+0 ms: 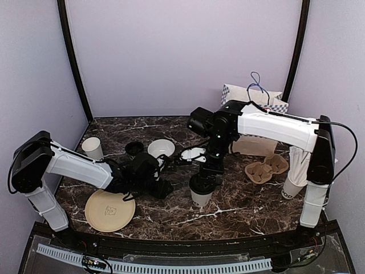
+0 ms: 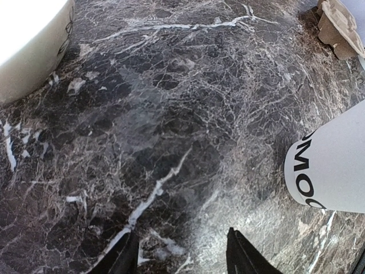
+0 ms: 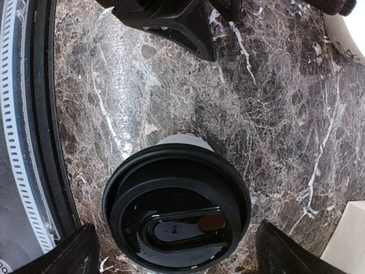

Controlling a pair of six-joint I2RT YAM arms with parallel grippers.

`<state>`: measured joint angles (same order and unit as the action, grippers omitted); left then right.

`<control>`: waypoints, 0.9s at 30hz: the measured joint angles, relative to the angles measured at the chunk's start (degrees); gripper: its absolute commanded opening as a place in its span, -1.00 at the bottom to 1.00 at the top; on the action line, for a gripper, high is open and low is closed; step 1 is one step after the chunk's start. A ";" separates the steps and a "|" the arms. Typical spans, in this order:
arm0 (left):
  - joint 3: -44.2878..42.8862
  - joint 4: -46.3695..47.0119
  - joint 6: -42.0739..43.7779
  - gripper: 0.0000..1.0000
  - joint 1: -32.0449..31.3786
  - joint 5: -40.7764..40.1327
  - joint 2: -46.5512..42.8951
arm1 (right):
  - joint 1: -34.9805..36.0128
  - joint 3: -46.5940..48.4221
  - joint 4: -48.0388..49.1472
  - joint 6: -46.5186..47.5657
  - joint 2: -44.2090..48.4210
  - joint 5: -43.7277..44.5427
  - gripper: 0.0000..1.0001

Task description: Pack the takeout coffee

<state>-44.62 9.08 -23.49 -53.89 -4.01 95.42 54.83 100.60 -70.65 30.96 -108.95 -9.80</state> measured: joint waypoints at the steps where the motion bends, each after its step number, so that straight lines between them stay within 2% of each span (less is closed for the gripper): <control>1: -0.02 -0.48 -0.15 0.17 0.00 -0.04 -0.17 | 0.00 -0.02 0.11 -0.20 0.13 0.55 0.97; 7: -1.46 -6.43 -0.24 0.37 0.00 -1.57 -4.90 | -0.52 -2.10 1.31 -0.42 5.27 2.95 0.97; 12: -6.25 -10.14 1.29 0.39 0.02 -1.60 -10.56 | -3.65 -6.19 4.50 -2.01 13.81 1.88 0.95; 17: -13.07 -12.04 0.33 0.19 0.37 4.11 -12.09 | -11.50 -23.04 19.87 -7.69 27.23 -4.72 0.61; 19: -14.53 -12.15 -1.27 0.05 0.39 6.99 -12.04 | -14.14 -29.35 24.90 -11.02 30.32 -7.63 0.33; 22: -15.13 -12.15 -5.07 -0.05 0.44 11.76 -11.58 | -16.48 -35.23 31.19 -15.47 30.51 -12.70 0.07; 27: -13.31 -10.67 -13.44 -0.13 0.44 17.31 -10.32 | -20.74 -42.45 38.99 -22.73 30.23 -19.91 -0.14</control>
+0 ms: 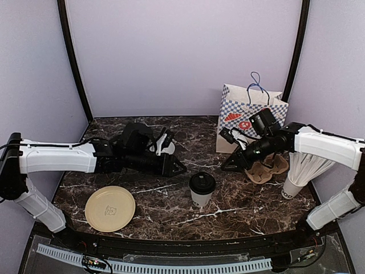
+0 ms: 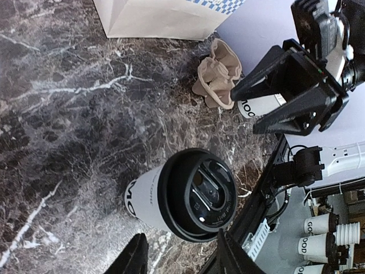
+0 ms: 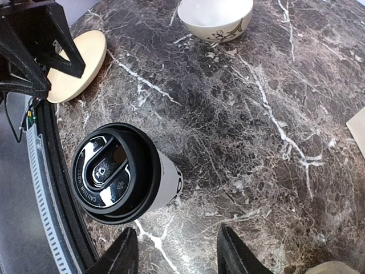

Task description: Pack the takeout coffee

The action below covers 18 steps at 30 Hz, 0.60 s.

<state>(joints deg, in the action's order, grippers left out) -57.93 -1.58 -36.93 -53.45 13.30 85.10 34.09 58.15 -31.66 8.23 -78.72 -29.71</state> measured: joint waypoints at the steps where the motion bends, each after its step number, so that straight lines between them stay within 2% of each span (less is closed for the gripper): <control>1: 0.74 0.55 -1.40 -0.15 0.00 1.14 0.04 | -0.55 -0.24 0.83 -0.81 -0.20 -1.09 -0.15; 9: 3.89 6.27 -8.39 -0.21 0.11 7.32 3.08 | -1.53 -0.37 5.33 -3.72 -3.80 -7.72 -0.12; 18: 4.46 9.22 -10.27 -0.19 0.11 9.70 5.60 | -1.53 -0.37 4.92 -3.58 -8.33 -11.19 0.02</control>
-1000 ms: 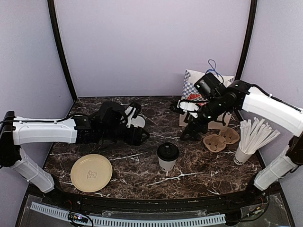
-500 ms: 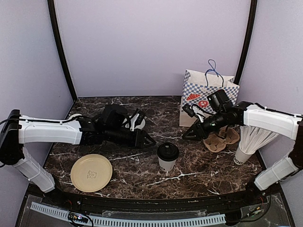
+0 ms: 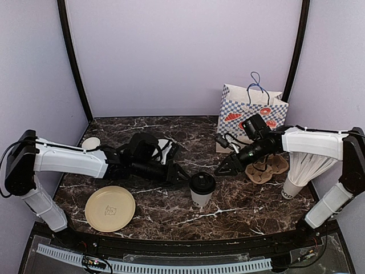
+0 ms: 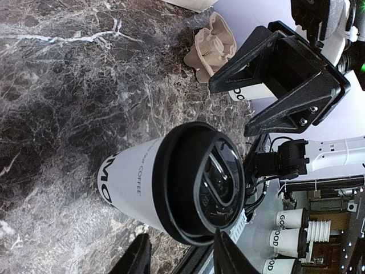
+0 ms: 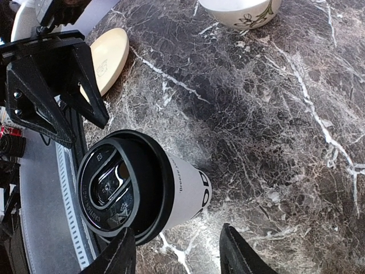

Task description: Pack the takeout coffee

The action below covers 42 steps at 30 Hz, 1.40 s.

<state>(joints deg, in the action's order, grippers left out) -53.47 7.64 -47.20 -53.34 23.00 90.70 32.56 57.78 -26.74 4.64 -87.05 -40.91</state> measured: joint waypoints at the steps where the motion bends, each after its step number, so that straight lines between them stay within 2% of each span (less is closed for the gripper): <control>1: 0.00 0.11 0.00 -0.19 0.00 0.17 0.24 | 0.00 0.00 -0.13 0.22 -0.15 -0.22 0.02; 20: -0.02 2.56 0.04 -0.27 0.37 2.67 3.69 | -0.07 0.00 -3.34 3.65 -4.26 -4.20 0.09; 34: 0.79 3.43 -0.39 -0.41 2.29 4.76 6.05 | -0.70 3.72 -6.49 3.67 -10.86 -9.25 0.05; 42: 2.43 6.45 -1.01 -0.43 3.65 6.95 6.34 | 0.02 5.90 -9.66 3.63 -12.24 -8.81 0.02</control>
<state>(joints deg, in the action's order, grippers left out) -51.05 14.09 -48.21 -49.69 29.95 97.03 32.58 63.68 -36.40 8.27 -99.29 -49.71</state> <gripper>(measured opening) 0.287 0.517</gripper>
